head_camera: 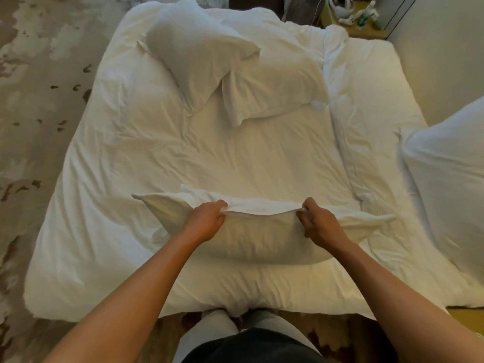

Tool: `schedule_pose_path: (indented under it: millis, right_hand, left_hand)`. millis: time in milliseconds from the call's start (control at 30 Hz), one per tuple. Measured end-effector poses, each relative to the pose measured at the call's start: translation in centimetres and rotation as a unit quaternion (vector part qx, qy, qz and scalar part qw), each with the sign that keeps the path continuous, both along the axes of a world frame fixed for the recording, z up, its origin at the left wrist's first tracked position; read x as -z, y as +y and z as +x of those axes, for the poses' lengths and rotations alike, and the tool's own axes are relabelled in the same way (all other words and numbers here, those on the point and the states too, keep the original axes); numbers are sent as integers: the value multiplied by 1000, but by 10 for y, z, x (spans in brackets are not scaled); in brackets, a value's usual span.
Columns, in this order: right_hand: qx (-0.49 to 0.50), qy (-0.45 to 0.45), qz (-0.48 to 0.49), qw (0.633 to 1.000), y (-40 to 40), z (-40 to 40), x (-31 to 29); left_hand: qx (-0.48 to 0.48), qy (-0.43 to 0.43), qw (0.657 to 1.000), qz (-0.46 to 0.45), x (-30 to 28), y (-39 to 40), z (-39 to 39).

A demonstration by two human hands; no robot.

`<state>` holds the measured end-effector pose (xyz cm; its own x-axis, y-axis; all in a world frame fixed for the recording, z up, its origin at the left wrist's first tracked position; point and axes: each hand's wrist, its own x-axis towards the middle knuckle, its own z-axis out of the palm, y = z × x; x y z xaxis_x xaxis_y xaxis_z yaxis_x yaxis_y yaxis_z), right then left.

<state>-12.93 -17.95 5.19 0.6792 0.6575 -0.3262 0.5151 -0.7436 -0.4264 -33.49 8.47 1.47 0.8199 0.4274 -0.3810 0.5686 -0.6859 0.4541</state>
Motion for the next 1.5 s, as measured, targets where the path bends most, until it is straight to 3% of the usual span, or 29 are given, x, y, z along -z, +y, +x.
schedule_pose_path:
  millis: [167, 333, 600, 900, 1167, 1500]
  right_hand:
    - [38, -35, 1, 999, -1, -15, 14]
    - [103, -54, 2, 993, -6, -31, 14]
    - [131, -54, 35, 989, -25, -46, -4]
    - [159, -96, 119, 975, -67, -37, -44]
    - [217, -151, 176, 948, -189, 6, -92]
    - [324, -204, 182, 906, -406, 51, -111]
  left_hand:
    - [-6, -63, 998, -12, 16, 3, -8]
    - [-33, -54, 998, 16, 8, 7, -8]
    - [8, -54, 998, 14, -22, 4, -11]
    - [22, -93, 993, 72, -75, -24, 22]
    - [97, -162, 975, 116, -136, -122, 111]
    - [191, -180, 962, 78, -157, -326, 234]
